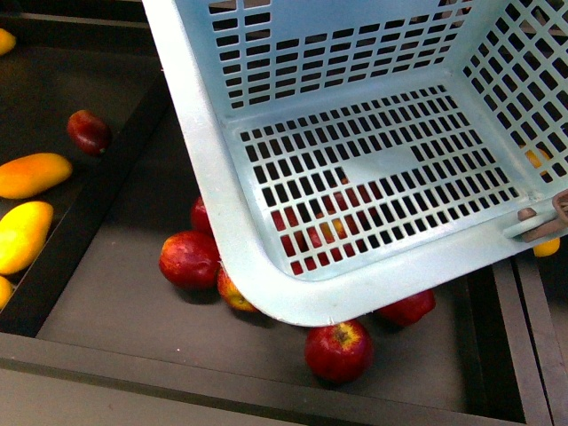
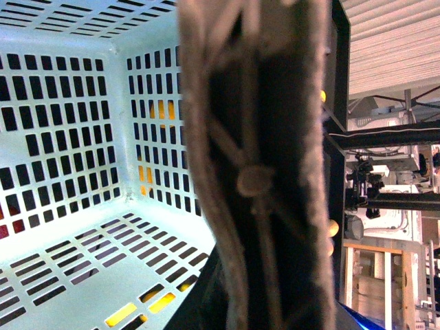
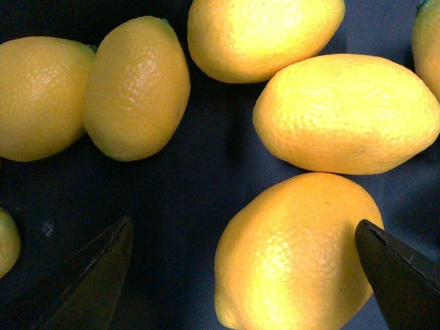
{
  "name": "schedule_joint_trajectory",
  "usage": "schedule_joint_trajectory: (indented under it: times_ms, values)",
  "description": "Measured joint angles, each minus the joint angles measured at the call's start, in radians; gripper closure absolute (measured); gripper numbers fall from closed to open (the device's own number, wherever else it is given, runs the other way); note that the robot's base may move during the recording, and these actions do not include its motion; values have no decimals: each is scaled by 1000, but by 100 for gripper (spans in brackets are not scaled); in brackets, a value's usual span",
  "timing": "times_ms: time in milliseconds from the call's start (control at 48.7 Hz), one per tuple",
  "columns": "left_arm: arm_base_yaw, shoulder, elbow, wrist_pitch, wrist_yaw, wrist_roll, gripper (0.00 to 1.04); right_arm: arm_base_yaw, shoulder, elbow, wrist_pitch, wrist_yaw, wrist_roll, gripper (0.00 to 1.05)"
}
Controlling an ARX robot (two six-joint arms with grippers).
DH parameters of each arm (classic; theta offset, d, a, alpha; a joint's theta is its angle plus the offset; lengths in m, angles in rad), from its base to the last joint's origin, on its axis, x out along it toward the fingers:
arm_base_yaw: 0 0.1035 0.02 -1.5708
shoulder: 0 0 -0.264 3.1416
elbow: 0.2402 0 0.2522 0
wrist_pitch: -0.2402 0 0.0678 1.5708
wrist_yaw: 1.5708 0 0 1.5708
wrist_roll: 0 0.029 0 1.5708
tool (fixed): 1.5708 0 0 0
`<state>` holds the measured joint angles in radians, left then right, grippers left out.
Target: Pick lemon and mango into basket
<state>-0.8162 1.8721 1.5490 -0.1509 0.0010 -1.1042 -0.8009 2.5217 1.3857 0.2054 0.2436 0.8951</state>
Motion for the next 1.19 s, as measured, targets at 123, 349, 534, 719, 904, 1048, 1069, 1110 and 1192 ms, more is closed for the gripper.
schedule_joint_trajectory:
  times_ms: [123,349,534,719,904,1048,1069,1110,1192]
  values:
    - [0,0,0,0,0,0,100,-8,0,-20,6,0,0,9]
    - [0,0,0,0,0,0,100,-9,-3,-55,15,-6,6,9]
    - [0,0,0,0,0,2,100,27,32,-81,18,-84,37,9]
    - [0,0,0,0,3,0,100,35,36,-84,23,-79,50,9]
    - [0,0,0,0,-1,0,100,38,38,-62,16,-71,52,9]
    - [0,0,0,0,1,0,100,37,51,-26,5,-49,48,9]
    - [0,0,0,0,2,0,100,36,55,-20,2,-48,47,9]
    - [0,0,0,0,3,-1,100,35,64,-8,-2,-45,42,9]
    - [0,0,0,0,-1,0,100,32,76,8,-6,-45,33,9]
